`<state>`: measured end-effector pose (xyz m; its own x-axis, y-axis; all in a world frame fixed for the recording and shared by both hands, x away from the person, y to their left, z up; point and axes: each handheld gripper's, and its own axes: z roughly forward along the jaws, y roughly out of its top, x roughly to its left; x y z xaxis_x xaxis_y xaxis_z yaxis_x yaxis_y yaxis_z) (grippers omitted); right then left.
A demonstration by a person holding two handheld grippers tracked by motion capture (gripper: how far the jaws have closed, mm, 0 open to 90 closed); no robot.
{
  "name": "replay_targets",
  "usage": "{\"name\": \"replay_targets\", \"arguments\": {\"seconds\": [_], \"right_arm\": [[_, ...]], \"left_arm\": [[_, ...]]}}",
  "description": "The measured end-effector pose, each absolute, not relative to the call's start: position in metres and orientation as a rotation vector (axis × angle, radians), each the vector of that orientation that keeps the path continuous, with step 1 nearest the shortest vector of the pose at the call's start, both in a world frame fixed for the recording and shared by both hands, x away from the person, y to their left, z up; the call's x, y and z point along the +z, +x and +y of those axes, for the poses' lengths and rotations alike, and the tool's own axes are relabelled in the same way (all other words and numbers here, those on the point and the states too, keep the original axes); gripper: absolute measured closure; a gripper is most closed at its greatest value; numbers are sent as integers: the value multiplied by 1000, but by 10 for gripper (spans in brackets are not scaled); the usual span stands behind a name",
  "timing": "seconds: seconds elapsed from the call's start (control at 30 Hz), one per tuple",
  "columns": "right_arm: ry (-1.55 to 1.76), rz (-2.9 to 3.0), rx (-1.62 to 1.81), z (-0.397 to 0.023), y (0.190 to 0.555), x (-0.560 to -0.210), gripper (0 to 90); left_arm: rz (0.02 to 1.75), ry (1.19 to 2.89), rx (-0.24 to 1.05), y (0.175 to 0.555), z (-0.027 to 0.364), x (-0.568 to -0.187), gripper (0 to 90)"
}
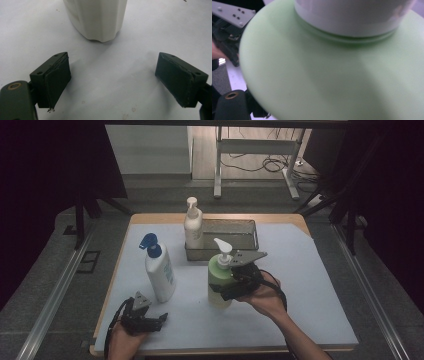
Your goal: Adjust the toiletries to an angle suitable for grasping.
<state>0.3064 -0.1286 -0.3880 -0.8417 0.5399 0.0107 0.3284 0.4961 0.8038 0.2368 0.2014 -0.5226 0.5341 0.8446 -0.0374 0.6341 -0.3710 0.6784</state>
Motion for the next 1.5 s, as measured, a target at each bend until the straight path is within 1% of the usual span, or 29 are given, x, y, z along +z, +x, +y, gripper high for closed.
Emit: {"name": "replay_targets", "arguments": {"seconds": [0.7,1.2,1.5], "right_arm": [[820,2394,1213,-125,357,-355,115],[865,2337,1216,-113,386,-337,116],[889,2314,1208,-110,401,-333,116]], "left_arm": [[1190,2127,421,237,202,-523,125],[1190,2127,422,237,201,-523,125],[1190,2126,421,237,202,-523,125]]}}
